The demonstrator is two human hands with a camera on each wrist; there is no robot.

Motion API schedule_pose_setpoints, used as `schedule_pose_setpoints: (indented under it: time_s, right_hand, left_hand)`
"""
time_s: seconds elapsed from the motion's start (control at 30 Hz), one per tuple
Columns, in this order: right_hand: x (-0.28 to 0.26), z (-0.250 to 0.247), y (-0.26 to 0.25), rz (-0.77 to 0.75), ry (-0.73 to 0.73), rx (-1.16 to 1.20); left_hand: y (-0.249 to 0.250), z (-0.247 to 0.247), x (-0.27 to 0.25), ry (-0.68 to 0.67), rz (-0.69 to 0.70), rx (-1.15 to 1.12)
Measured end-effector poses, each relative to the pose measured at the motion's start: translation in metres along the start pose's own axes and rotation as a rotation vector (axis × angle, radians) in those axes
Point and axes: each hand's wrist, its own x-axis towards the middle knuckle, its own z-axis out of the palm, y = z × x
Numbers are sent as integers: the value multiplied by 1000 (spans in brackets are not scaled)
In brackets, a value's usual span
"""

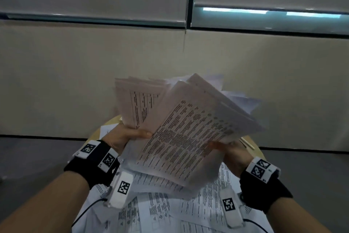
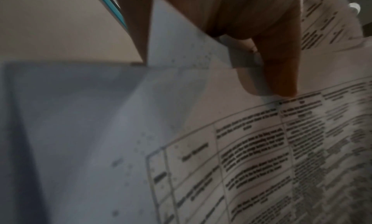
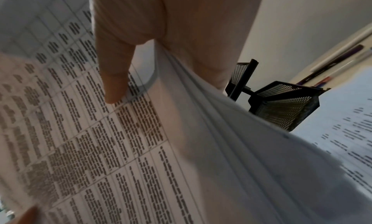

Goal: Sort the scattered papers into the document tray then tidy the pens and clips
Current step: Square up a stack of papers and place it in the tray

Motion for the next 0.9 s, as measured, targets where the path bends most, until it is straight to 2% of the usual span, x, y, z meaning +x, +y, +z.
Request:
schedule_pose_setpoints:
  time_s: [0.13, 0.23, 0.43, 0.5, 0.6, 0.7, 0.8, 0.9]
  right_hand:
    - [1, -2, 3, 26, -10, 3]
    - [0, 3, -2, -34, 52, -20]
    - [4, 13, -22, -174, 158, -223]
    - [10, 12, -20, -188, 210, -206]
    - [14, 9, -16, -177, 159, -136]
    - [14, 5, -3, -167, 142, -169]
    - [18, 5, 12, -147, 190, -210]
    - [23, 9, 10, -172, 253, -212]
  left_hand:
    - [-1, 0, 0, -12, -23, -20]
    - [-3, 2, 5, 36, -43, -16]
    - [-5, 13, 27, 295, 187, -44]
    - [-6, 16, 32, 344, 237, -44]
    - [-14, 15, 35, 348, 214, -40]
    - [-31, 13, 37, 368, 162, -20]
    - [-40, 23, 37, 414, 122, 31]
    - [-35, 31, 40, 445, 160, 40]
